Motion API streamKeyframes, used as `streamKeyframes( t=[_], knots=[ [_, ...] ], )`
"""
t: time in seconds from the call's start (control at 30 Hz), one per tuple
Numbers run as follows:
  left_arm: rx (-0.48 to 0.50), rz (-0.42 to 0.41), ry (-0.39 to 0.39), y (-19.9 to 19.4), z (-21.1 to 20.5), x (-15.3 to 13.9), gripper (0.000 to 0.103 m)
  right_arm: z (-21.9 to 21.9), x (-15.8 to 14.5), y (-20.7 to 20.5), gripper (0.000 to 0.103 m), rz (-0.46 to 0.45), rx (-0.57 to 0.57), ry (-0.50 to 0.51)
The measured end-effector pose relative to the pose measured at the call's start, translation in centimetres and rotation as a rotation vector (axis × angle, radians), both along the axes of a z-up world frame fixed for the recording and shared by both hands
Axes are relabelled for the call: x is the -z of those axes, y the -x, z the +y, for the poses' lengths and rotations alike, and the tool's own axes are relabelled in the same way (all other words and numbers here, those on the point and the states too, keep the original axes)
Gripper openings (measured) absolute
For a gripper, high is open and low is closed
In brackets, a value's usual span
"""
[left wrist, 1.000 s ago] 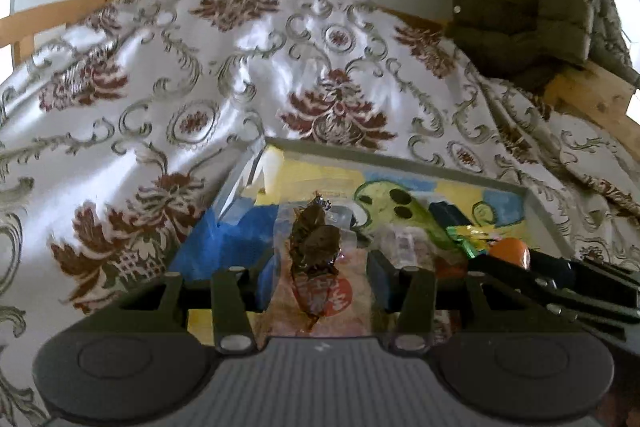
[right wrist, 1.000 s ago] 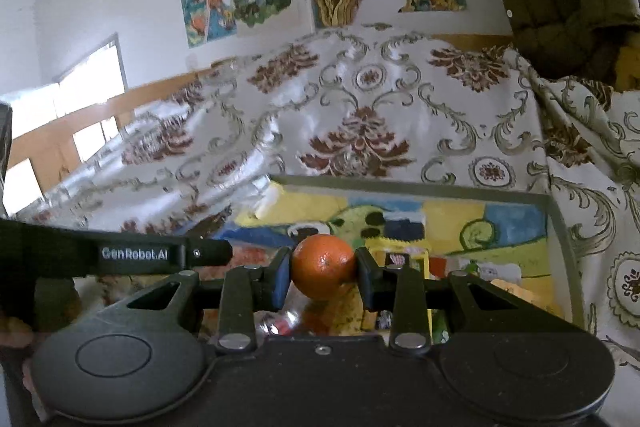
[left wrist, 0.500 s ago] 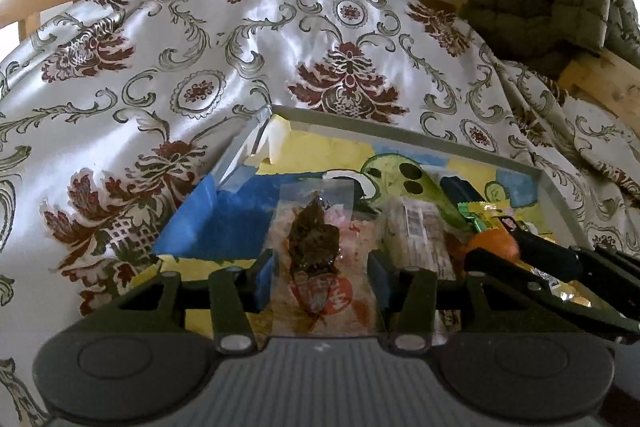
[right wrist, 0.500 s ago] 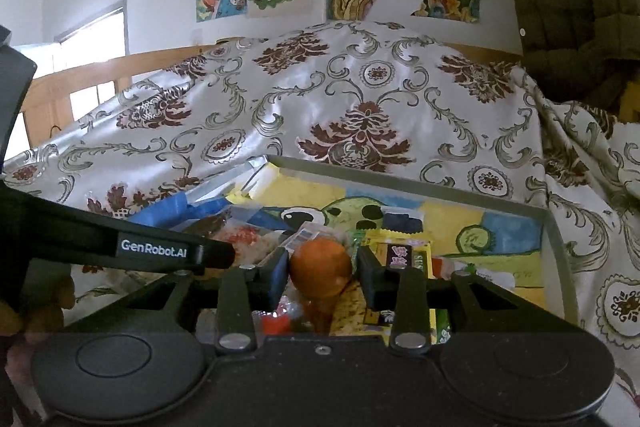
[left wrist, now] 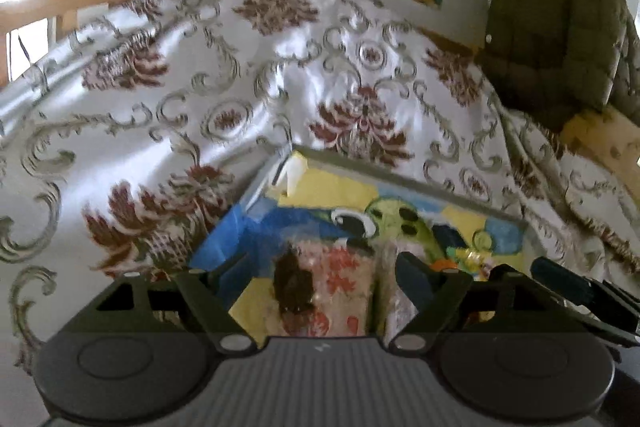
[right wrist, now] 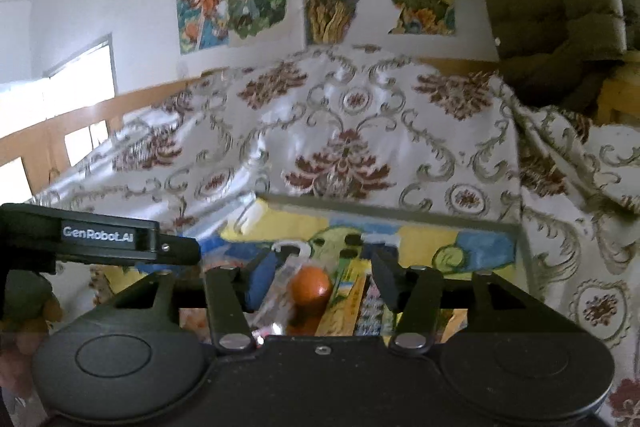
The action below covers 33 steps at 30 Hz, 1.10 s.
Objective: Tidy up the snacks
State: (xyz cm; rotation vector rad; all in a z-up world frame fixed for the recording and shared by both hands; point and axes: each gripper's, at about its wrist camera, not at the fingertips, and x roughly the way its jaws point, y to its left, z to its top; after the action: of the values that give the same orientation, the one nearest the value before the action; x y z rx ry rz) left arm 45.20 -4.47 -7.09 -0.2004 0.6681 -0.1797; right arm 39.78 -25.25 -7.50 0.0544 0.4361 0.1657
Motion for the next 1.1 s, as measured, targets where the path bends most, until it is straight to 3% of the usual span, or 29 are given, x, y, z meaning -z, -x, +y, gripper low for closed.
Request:
streamKeyframes(
  t=[0.13, 0.27, 0.4, 0.8, 1.1],
  knots=[
    [-0.02, -0.043, -0.001, 1.0, 0.0, -2.1, 0.091, -0.8, -1.8, 0.8, 0.067, -0.027, 0.025, -0.032],
    [-0.04, -0.08, 0.0, 2.2, 0.0, -4.0, 0.101, -1.8, -3.8, 1.9, 0.089, -0.062, 0.061, -0.068],
    [-0.064, -0.124, -0.003, 3.7, 0.2, -5.9, 0.103, -2.7, -5.5, 3.0, 0.098, -0.081, 0.08, -0.104],
    [-0.132, -0.201, -0.017, 8.7, 0.5, -10.5, 0.103, -3.3, -10.3, 7.7, 0.102, -0.169, 0.089, -0.122],
    [-0.156, -0.24, -0.043, 13.8, 0.9, -11.9, 0.103, -3.1, -12.1, 12.0, 0.102, -0.185, 0.1, -0.139]
  ],
)
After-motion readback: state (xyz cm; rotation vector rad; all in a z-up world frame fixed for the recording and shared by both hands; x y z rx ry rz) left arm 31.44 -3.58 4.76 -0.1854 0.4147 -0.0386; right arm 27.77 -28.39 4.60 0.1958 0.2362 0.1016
